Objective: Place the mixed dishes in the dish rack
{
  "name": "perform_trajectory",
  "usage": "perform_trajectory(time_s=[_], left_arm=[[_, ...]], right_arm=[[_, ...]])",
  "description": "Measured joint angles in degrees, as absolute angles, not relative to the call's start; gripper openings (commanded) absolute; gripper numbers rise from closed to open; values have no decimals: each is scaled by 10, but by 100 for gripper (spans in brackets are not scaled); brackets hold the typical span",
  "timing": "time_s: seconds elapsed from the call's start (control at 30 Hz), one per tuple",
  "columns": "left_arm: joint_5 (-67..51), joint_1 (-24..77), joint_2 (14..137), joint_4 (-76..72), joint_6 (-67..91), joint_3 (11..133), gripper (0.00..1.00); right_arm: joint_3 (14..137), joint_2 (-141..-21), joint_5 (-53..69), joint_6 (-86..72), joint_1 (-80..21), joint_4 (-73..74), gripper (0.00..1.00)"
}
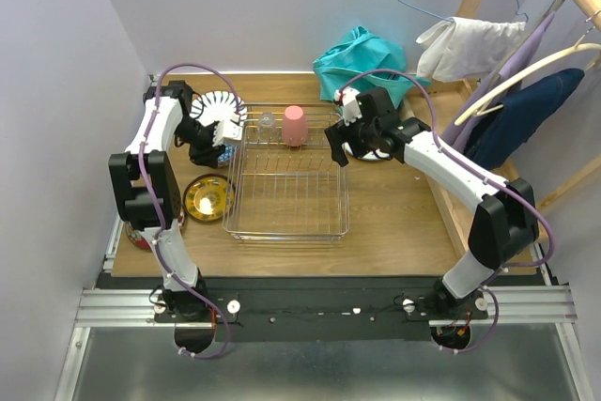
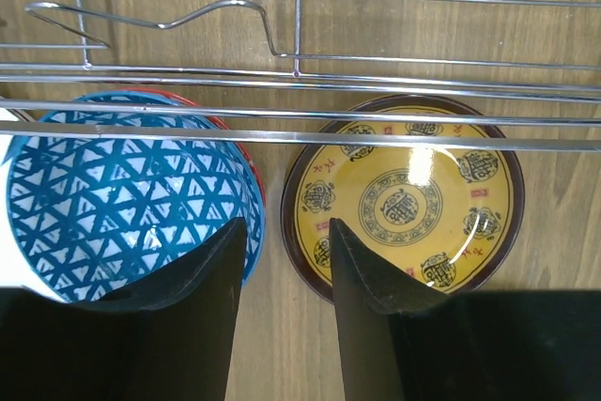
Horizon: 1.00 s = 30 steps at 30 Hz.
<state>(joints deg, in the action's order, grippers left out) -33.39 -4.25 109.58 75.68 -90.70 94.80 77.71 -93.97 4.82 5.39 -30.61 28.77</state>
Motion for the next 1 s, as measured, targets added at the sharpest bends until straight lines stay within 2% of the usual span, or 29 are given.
perform_trajectory(time_s=[0.2,0.43,0.57,0.77,1.0], left_arm=[[-328,-41,1120,735,-887,948,43],[-322,-41,1138,712,-867,948,28],[-314,-40,1145,706,-860,947,24],[-311,-40,1144,691,-859,936,8],[-311,-37,1134,695,-845,944,3]], right_arm=[[777,-943,48,54,-306,285,100],[777,-950,48,54,-306,283,100],[777,-951,48,54,-305,281,100],[777,-951,48,54,-305,279,100],[777,-951,48,54,-304,279,100]])
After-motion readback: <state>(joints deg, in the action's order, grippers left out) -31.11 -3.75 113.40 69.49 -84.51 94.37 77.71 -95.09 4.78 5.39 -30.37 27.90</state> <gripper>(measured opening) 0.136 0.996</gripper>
